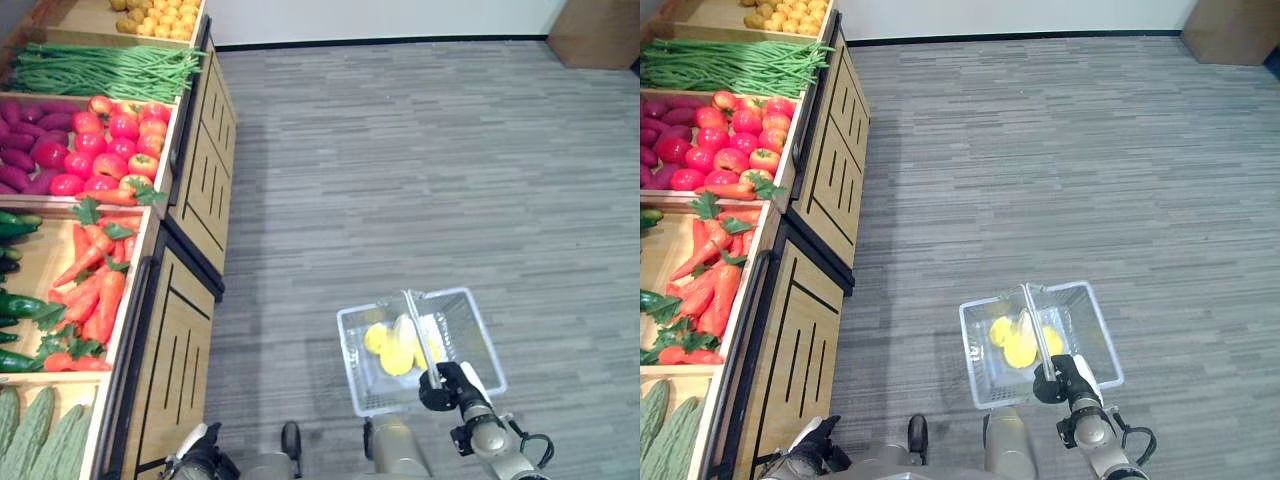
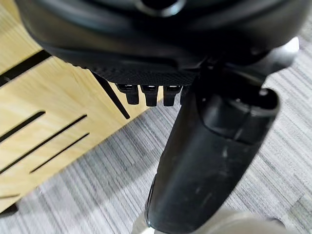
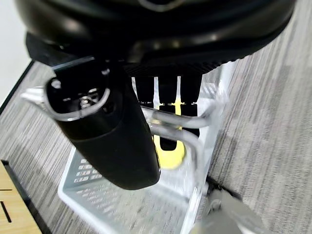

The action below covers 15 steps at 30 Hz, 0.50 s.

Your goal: Get the vegetables into the basket

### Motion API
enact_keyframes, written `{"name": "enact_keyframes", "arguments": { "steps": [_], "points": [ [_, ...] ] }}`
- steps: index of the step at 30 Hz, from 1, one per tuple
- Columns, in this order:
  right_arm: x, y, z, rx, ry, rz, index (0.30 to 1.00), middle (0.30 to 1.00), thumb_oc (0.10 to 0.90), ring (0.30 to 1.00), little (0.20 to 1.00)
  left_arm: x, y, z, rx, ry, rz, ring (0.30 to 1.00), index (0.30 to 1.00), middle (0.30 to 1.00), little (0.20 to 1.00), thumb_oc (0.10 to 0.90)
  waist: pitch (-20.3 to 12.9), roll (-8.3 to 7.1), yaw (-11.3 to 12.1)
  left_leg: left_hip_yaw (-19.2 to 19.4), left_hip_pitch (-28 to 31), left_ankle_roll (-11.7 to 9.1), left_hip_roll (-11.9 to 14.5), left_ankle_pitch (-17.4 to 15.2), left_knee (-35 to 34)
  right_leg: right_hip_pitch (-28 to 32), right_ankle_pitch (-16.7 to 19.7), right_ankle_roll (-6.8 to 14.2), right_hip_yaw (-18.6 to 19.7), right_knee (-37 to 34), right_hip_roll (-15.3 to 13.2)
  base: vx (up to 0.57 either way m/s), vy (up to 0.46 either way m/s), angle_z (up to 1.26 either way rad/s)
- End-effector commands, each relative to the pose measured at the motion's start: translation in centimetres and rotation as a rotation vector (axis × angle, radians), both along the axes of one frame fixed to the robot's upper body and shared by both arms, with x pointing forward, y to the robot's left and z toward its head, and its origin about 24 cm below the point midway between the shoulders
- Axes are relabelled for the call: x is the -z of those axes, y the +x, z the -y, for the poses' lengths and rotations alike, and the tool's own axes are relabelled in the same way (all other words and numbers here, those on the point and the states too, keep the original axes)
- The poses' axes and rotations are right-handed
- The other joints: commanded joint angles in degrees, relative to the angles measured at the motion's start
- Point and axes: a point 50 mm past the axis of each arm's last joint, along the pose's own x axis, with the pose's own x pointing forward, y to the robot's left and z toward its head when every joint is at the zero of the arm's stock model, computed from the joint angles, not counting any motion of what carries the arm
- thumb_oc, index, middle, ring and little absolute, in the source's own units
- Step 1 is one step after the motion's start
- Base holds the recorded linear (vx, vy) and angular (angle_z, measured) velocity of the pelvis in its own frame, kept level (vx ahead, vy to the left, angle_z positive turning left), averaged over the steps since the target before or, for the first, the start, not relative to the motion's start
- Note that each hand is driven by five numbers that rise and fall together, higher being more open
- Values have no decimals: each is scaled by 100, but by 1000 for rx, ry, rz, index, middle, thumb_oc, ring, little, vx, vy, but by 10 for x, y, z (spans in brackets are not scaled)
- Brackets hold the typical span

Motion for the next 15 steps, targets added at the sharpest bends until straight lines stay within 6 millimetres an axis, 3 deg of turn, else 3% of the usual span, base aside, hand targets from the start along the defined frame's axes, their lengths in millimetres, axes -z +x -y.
{"name": "enact_keyframes", "arguments": {
  "steps": [1, 3, 4, 9, 13, 15],
  "points": [
    [-37, 30, 17, -35, -48, 218, 300, 300, 400, 300, 300, -8, 16, -13, -17, 35, 61, 1000, 1000, 1000, 1000, 900, -164, -158, -66, -74, 145, 19, -172, -386, 573, -62, -66, 348, 205, 329, -171, 222, -251, 15],
    [-37, 25, 23, -26, -52, 212, 300, 300, 400, 300, 300, -6, 12, -12, -57, 24, 57, 1000, 1000, 1000, 1000, 900, -262, -99, -41, -185, 141, -106, -18, -195, 665, 69, -176, 238, 57, 334, -47, 282, -355, 21],
    [-39, 17, 32, -19, -63, 206, 300, 300, 400, 300, 300, -3, 3, -10, -87, 14, 33, 1000, 1000, 1000, 1000, 900, -353, -30, -56, -352, 166, -239, 151, 72, 798, 200, -363, 95, -50, 410, 105, 343, -432, 28],
    [-38, 6, 41, -4, -89, 186, 300, 300, 400, 300, 300, -3, 6, -4, -170, 7, 72, 1000, 1000, 1000, 1000, 900, -284, -10, -29, -476, -267, -459, 300, 641, 1814, 410, -678, -178, -192, 522, 232, 153, -257, 22],
    [-37, 0, 44, 16, -96, 180, 300, 300, 400, 300, 300, -3, 9, -3, -205, 5, 84, 1000, 1000, 1000, 1000, 900, -164, -81, 9, -426, -624, -473, 294, 937, 2518, 658, -844, -347, -286, 517, 249, 102, -176, 24],
    [-39, -2, 48, 17, -111, 180, 300, 300, 400, 300, 300, -4, 13, 1, -201, -5, 100, 1000, 1000, 1000, 1000, 900, -80, -100, 53, -379, -965, -406, 180, 822, 2371, 793, -892, -323, -302, 461, 175, 99, -81, 26]
  ]
}}
